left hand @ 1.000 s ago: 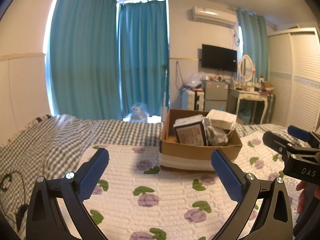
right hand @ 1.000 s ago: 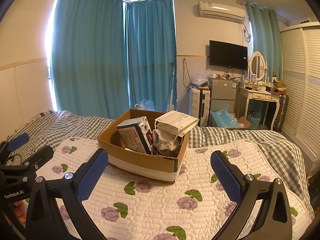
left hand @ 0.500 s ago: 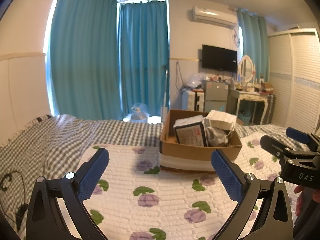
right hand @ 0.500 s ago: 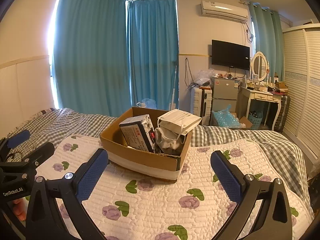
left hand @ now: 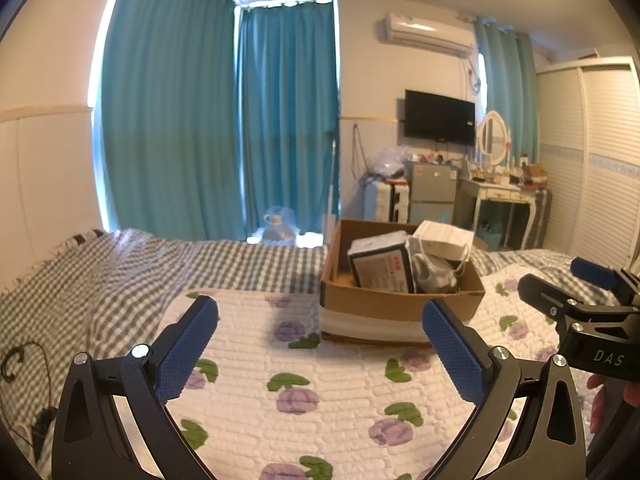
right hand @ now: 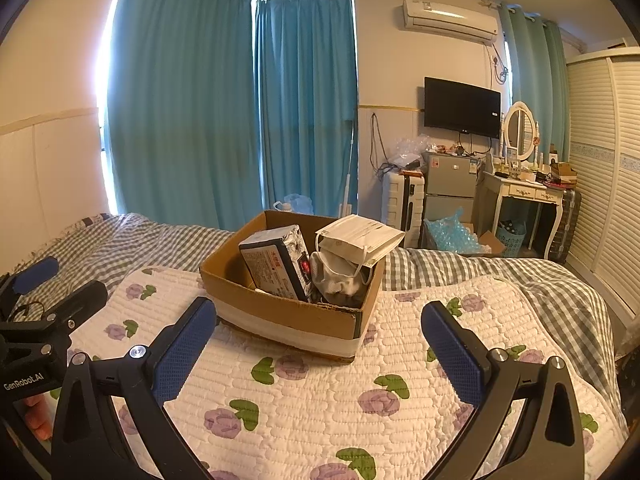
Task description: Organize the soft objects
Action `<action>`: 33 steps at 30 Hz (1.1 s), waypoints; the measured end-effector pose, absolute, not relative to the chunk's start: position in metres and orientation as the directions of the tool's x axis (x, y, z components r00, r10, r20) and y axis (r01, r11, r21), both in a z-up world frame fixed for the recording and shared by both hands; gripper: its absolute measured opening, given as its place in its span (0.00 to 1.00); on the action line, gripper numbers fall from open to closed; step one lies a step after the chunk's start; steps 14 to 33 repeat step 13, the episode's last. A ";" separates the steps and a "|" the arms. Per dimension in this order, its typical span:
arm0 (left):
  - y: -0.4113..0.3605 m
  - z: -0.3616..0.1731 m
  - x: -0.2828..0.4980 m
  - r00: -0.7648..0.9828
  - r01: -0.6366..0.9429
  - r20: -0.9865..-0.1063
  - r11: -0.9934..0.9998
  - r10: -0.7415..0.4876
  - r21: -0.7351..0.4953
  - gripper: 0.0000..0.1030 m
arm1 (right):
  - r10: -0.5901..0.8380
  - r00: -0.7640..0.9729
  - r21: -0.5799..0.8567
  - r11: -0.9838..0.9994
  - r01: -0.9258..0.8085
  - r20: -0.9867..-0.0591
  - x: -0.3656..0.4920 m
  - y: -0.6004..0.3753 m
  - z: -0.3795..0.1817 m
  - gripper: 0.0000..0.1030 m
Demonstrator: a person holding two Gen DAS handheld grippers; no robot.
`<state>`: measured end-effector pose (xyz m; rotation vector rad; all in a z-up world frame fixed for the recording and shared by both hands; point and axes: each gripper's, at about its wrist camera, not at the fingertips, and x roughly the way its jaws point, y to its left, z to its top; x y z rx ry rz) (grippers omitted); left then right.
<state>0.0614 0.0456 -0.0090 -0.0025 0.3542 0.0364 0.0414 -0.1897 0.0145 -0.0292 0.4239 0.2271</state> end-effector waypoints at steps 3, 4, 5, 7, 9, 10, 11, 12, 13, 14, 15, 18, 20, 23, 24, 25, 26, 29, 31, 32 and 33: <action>0.046 -0.009 0.061 0.938 -0.037 -0.345 0.999 0.036 0.003 1.00 | 0.213 0.886 0.019 0.974 -0.226 -0.412 0.041 -0.190 0.015 1.00; 0.046 -0.009 0.061 0.939 -0.038 -0.342 0.999 0.036 0.002 1.00 | 0.215 0.885 0.019 0.974 -0.228 -0.413 0.041 -0.190 0.015 1.00; 0.046 -0.009 0.061 0.940 -0.039 -0.338 0.999 0.036 0.000 1.00 | 0.214 0.885 0.018 0.974 -0.227 -0.414 0.042 -0.189 0.014 1.00; 0.047 -0.008 0.060 0.942 -0.036 -0.334 0.999 0.031 -0.008 1.00 | 0.212 0.884 0.016 0.974 -0.226 -0.416 0.042 -0.189 0.014 1.00; 0.048 -0.008 0.058 0.946 -0.020 -0.324 1.000 0.014 -0.014 1.00 | 0.210 0.885 0.015 0.975 -0.224 -0.416 0.043 -0.188 0.014 1.00; 0.048 -0.007 0.057 0.947 -0.019 -0.321 1.000 0.015 -0.009 1.00 | 0.207 0.886 0.014 0.975 -0.222 -0.416 0.043 -0.188 0.014 1.00; 0.047 -0.007 0.057 0.948 -0.021 -0.319 1.000 0.019 -0.001 1.00 | 0.206 0.886 0.013 0.975 -0.221 -0.416 0.044 -0.188 0.013 1.00; 0.046 -0.006 0.057 0.949 -0.022 -0.316 1.000 0.022 0.004 1.00 | 0.205 0.886 0.012 0.975 -0.221 -0.416 0.044 -0.188 0.013 1.00; 0.046 -0.006 0.057 0.949 -0.020 -0.315 1.000 0.021 0.004 1.00 | 0.203 0.886 0.011 0.976 -0.219 -0.416 0.044 -0.188 0.013 1.00; 0.046 -0.006 0.057 0.949 -0.020 -0.315 1.000 0.021 0.004 1.00 | 0.203 0.886 0.011 0.976 -0.219 -0.416 0.044 -0.188 0.013 1.00; 0.046 -0.006 0.057 0.949 -0.020 -0.315 1.000 0.021 0.004 1.00 | 0.203 0.886 0.011 0.976 -0.219 -0.416 0.044 -0.188 0.013 1.00; 0.046 -0.006 0.057 0.949 -0.020 -0.315 1.000 0.021 0.004 1.00 | 0.203 0.886 0.011 0.976 -0.219 -0.416 0.044 -0.188 0.013 1.00; 0.046 -0.006 0.057 0.949 -0.020 -0.315 1.000 0.021 0.004 1.00 | 0.203 0.886 0.011 0.976 -0.219 -0.416 0.044 -0.188 0.013 1.00; 0.046 -0.006 0.057 0.949 -0.020 -0.315 1.000 0.021 0.004 1.00 | 0.203 0.886 0.011 0.976 -0.219 -0.416 0.044 -0.188 0.013 1.00; 0.046 -0.006 0.057 0.949 -0.020 -0.315 1.000 0.021 0.004 1.00 | 0.203 0.886 0.011 0.976 -0.219 -0.416 0.044 -0.188 0.013 1.00; 0.046 -0.006 0.057 0.949 -0.020 -0.315 1.000 0.021 0.004 1.00 | 0.203 0.886 0.011 0.976 -0.219 -0.416 0.044 -0.188 0.013 1.00; 0.046 -0.006 0.057 0.949 -0.020 -0.315 1.000 0.021 0.004 1.00 | 0.203 0.886 0.011 0.976 -0.219 -0.416 0.044 -0.188 0.013 1.00; 0.046 -0.006 0.057 0.949 -0.020 -0.315 1.000 0.021 0.004 1.00 | 0.203 0.886 0.011 0.976 -0.219 -0.416 0.044 -0.188 0.013 1.00; 0.046 -0.006 0.057 0.949 -0.020 -0.315 1.000 0.021 0.004 1.00 | 0.203 0.886 0.011 0.976 -0.219 -0.416 0.044 -0.188 0.013 1.00; 0.046 -0.006 0.057 0.949 -0.020 -0.315 1.000 0.021 0.004 1.00 | 0.203 0.886 0.011 0.976 -0.219 -0.416 0.044 -0.188 0.013 1.00; 0.046 -0.006 0.057 0.949 -0.020 -0.315 1.000 0.021 0.004 1.00 | 0.203 0.886 0.011 0.976 -0.219 -0.416 0.044 -0.188 0.013 1.00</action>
